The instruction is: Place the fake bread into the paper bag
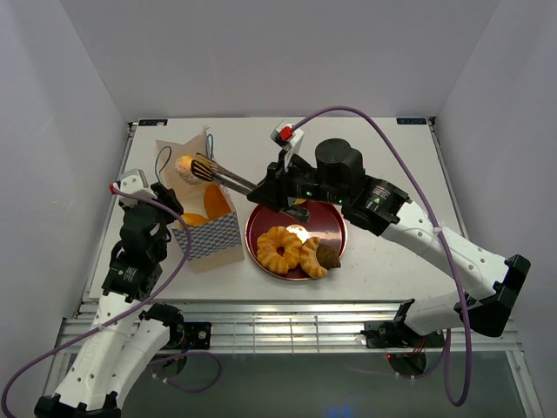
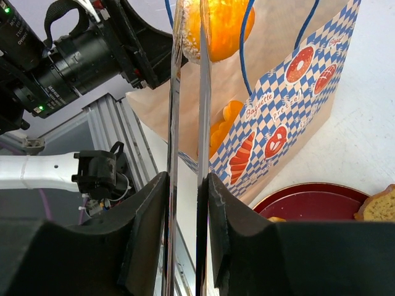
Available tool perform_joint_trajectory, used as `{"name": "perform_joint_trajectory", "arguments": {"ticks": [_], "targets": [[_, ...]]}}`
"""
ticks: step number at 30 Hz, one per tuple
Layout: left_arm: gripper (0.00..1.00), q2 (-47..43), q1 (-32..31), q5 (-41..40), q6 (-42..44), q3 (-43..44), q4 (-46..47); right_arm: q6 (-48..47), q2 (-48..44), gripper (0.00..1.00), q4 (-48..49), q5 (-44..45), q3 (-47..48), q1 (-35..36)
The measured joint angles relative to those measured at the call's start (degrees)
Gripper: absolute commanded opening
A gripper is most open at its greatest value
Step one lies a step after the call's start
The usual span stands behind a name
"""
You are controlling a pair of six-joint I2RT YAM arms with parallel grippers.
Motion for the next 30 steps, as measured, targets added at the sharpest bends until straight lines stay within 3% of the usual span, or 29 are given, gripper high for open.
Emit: {"name": "perform_joint_trajectory", "arguments": {"ticks": [14, 18, 25, 30], "targets": [[0.62, -0.02, 0.0, 0.0, -0.02, 0.0, -0.09, -0.09, 0.37, 0.46, -0.28, -0.35, 0.13, 0.0], [0.62, -0.02, 0.0, 0.0, 0.0, 0.0, -0.09, -0.28, 0.35, 0.38, -0.28, -0.42, 0.13, 0.0], [0.62, -0.04, 0.0, 0.0, 0.0, 0.0, -0.11, -0.5, -0.61, 0.4, -0.35, -1.33, 0.02, 0.0], [0.62, -0.07, 0.0, 0.02, 0.02, 0.0, -0.11, -1.46, -4.48, 0.35, -0.07, -2.75, -1.05, 0.0]]}}
